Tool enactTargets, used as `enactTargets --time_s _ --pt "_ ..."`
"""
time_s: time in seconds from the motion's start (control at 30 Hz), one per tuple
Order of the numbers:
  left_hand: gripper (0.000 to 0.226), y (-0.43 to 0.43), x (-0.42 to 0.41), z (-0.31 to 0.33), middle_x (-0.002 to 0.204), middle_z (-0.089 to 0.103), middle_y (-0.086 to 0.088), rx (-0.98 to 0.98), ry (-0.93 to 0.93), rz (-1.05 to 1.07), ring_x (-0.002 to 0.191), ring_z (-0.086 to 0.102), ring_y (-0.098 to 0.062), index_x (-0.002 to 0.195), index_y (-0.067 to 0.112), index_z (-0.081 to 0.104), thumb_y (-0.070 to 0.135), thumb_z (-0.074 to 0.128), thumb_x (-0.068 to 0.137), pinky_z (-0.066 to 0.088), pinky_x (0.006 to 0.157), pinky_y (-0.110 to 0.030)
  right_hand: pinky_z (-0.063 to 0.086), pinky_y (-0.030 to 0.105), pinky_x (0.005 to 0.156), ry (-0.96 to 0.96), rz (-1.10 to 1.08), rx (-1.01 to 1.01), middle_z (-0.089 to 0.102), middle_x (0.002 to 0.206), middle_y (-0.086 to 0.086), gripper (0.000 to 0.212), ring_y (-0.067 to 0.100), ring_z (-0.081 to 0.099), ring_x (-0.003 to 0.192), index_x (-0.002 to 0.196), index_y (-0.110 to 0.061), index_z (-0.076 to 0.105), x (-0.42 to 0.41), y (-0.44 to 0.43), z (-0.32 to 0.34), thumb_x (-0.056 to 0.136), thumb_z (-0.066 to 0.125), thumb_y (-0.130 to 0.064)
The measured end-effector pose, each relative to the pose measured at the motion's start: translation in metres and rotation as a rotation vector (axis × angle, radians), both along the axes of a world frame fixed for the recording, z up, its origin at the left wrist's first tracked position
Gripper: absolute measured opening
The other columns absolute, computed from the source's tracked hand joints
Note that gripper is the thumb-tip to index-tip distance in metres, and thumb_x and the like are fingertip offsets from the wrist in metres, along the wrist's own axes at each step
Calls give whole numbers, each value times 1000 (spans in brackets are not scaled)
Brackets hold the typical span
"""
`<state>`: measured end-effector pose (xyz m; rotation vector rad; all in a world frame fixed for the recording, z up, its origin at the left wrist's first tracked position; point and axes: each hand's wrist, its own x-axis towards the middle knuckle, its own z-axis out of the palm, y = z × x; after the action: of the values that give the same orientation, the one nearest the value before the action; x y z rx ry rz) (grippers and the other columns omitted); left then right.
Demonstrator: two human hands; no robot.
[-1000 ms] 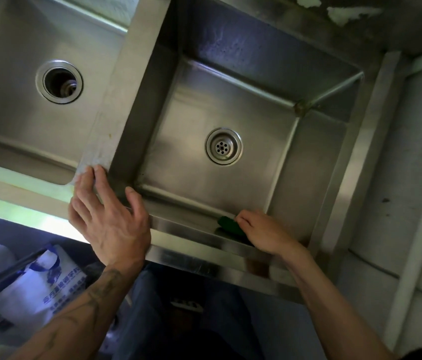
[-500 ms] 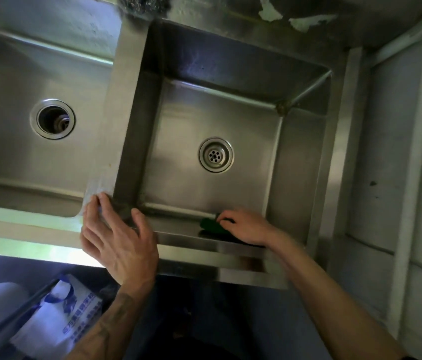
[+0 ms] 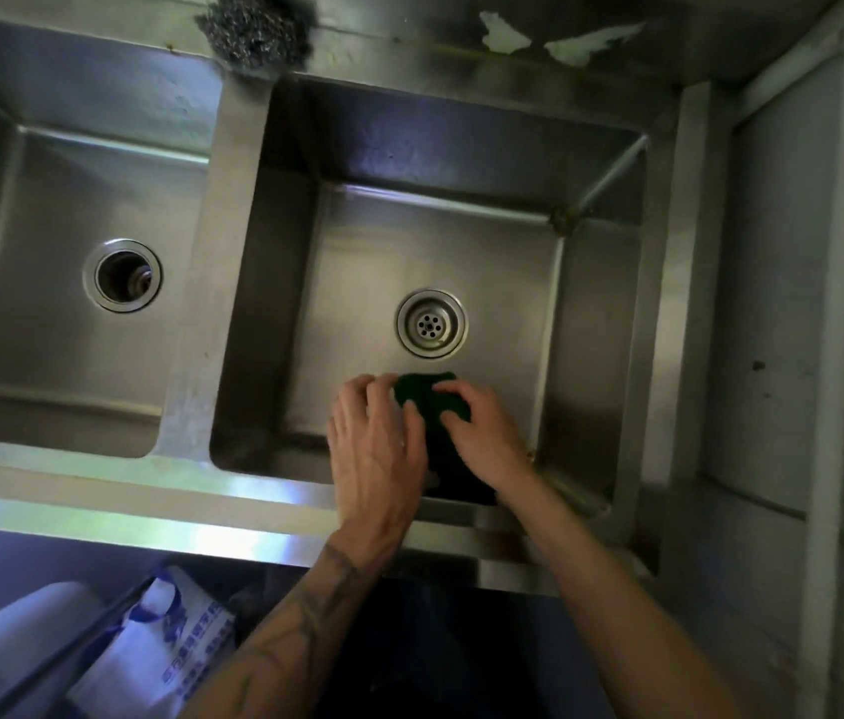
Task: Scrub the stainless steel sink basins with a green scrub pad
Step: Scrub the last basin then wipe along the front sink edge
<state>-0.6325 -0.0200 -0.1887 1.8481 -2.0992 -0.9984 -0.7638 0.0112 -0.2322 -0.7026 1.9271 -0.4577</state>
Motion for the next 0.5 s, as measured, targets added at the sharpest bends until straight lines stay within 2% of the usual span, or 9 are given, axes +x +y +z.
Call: enactTargets --time_s 0.1,0.17,0.27,0.33,0.4,0.5 --pt "24 5 -27 0 123 59 -9 79 140 -27 108 60 -28 126 7 63 22 55 109 54 97 -54 40 17 93 48 -285 -150 50 128 -3 33 11 53 115 130 -30 62 -7 -5 12 101 63 -18" --pt "31 9 -39 -4 126 61 -14 123 195 -81 113 61 -33 130 7 62 24 47 109 53 100 -53 41 11 90 19 -398 -222 50 133 -3 35 10 53 118 132 -30 59 -8 -8 20 101 64 -15" --pt "36 5 -49 -15 134 59 -11 244 249 -68 122 56 -27 143 11 56 28 46 112 49 107 -47 49 23 99 8 -528 -299 49 138 -5 35 11 53 123 134 -30 56 -6 -7 28 103 59 -12" --pt "36 1 -56 -23 127 61 -5 351 310 -47 114 59 -22 140 13 56 35 52 111 53 102 -46 51 25 99 3 -605 -332 54 135 -5 33 11 56 122 137 -28 53 -8 -4 29 108 52 -15" --pt "40 -7 -65 -33 121 62 -5 507 340 -35 107 64 -23 134 14 53 40 65 105 59 95 -44 50 16 91 1 -639 -326 56 129 -8 31 8 60 114 140 -28 48 -14 3 31 110 46 -20" --pt "45 -14 -80 -48 121 64 -10 694 284 -99 102 67 -24 128 14 47 37 74 100 61 84 -36 51 14 89 74 -564 -266 57 132 -7 40 5 60 114 149 -24 43 -23 24 35 109 49 -25"
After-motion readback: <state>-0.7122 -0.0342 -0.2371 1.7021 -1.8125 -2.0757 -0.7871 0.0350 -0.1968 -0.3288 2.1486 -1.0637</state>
